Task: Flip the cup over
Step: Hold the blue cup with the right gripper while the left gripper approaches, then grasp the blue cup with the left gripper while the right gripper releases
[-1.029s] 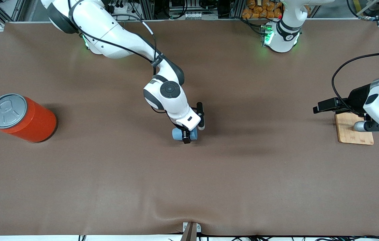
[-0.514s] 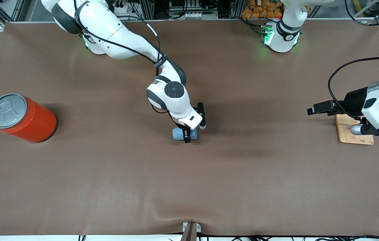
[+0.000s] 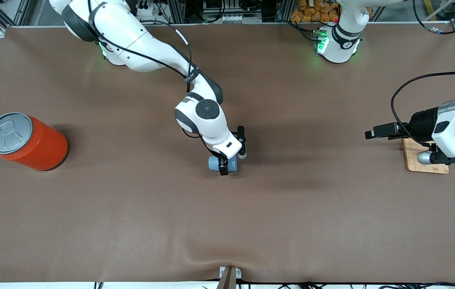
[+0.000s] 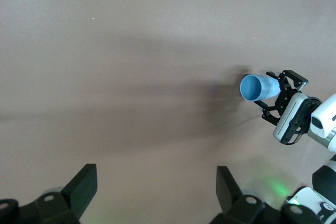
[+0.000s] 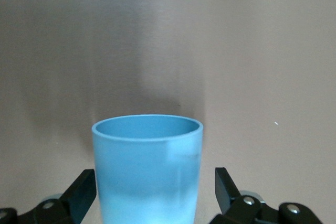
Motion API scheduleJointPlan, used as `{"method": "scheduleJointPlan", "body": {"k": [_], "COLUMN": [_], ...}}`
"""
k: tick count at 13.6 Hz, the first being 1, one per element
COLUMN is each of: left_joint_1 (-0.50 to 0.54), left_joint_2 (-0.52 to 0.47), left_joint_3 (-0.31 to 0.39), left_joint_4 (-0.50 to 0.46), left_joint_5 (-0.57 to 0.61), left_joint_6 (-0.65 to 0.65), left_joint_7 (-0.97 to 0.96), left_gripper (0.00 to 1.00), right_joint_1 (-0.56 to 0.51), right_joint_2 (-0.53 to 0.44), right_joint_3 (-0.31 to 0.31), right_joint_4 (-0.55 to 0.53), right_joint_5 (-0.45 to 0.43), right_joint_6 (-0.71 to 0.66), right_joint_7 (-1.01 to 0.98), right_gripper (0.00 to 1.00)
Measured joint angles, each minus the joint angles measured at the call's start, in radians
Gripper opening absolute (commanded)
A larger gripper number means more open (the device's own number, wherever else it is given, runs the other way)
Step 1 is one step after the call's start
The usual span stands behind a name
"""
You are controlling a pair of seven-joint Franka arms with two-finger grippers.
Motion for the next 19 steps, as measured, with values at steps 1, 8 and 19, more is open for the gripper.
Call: {"method": "scheduleJointPlan", "body": {"k": [1,8,19], "left_joint_1": [0.000,0.006,-0.191], "left_joint_2": [0.005,0.068,0.251], "left_joint_3": [0.000,0.001,-0.008], "left_joint_4": [-0.002,-0.014,-0.019], "left_joint_5": [-0.014,-0.178,-0.595], "left_joint_6": [0.000,0.037,0.230], "left_joint_7": [0.002,0.007,0.012], "left_gripper": [1.00,1.00,1.00], "right_joint_1": [0.000,0.007,-0.079], "right_joint_2": [-0.010,-0.086,-0.219], "right_joint_3": [0.002,0.056,0.048], "right_joint_4": [0.007,0.019,0.025], "right_joint_5": [0.009,0.032,0.086], "right_joint_6": [-0.058,-0.235,-0.363], "right_joint_7": [0.059,0.399,0.746], "right_gripper": [1.00,1.00,1.00]}}
